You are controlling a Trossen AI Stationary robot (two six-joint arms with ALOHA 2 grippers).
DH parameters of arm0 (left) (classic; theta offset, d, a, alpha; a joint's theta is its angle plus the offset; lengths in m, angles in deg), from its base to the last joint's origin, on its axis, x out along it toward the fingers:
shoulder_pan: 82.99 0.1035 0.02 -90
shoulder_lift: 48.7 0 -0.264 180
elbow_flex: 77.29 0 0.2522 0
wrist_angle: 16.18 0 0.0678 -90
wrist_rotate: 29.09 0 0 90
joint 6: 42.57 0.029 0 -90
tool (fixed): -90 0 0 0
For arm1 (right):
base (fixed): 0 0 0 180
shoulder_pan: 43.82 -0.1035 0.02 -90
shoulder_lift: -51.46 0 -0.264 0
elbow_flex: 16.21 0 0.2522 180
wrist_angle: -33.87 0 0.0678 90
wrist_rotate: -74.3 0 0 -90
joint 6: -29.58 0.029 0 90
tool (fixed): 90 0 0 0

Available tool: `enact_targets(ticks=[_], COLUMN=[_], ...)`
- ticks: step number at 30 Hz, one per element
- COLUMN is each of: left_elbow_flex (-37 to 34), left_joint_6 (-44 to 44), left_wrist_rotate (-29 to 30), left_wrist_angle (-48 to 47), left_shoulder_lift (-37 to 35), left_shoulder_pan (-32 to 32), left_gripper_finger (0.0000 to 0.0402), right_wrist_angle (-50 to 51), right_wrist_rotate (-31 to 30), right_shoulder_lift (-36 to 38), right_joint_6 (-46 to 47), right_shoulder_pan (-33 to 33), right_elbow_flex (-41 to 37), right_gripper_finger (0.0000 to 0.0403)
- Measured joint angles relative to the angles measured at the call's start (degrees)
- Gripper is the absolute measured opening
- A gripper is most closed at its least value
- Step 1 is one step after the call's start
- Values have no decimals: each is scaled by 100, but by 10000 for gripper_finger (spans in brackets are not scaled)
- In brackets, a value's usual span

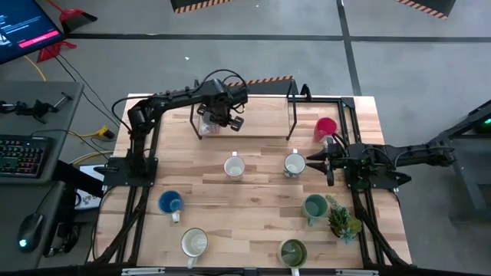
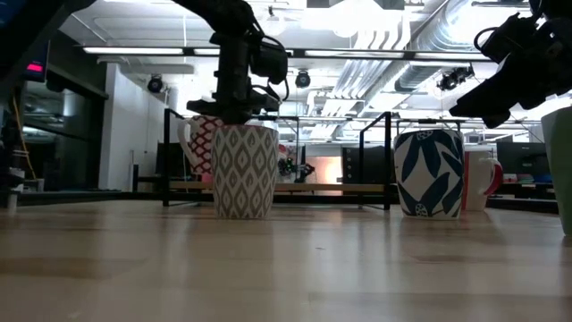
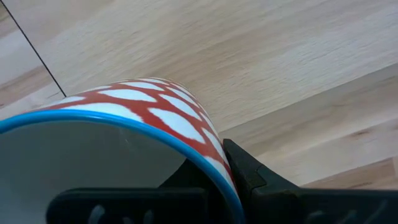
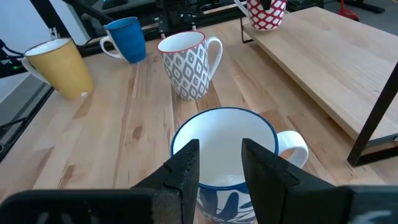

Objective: Place coffee mugs
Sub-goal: Put the red patterned mug on the shelf

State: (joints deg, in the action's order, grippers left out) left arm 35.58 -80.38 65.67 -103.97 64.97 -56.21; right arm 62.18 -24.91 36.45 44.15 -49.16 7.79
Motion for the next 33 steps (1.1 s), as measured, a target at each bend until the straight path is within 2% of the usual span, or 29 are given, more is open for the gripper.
enact_targets(ticks=[30,33], left_elbow_flex=[28,10], left_joint_6=[145,192], left_wrist_rotate=[66,66], left_wrist_angle=[37,53], left_shoulder_lift=[297,259], left_shoulder_pan=[-102,-93], left_gripper_finger=[6,15], right_wrist_angle=[33,41], right_wrist_rotate=[219,219], right_shoulder_lift=[2,1], right_joint_6=[0,0], right_shoulder_pan=[0,0], right_elbow_flex=[0,0], right_gripper_finger=[108,108])
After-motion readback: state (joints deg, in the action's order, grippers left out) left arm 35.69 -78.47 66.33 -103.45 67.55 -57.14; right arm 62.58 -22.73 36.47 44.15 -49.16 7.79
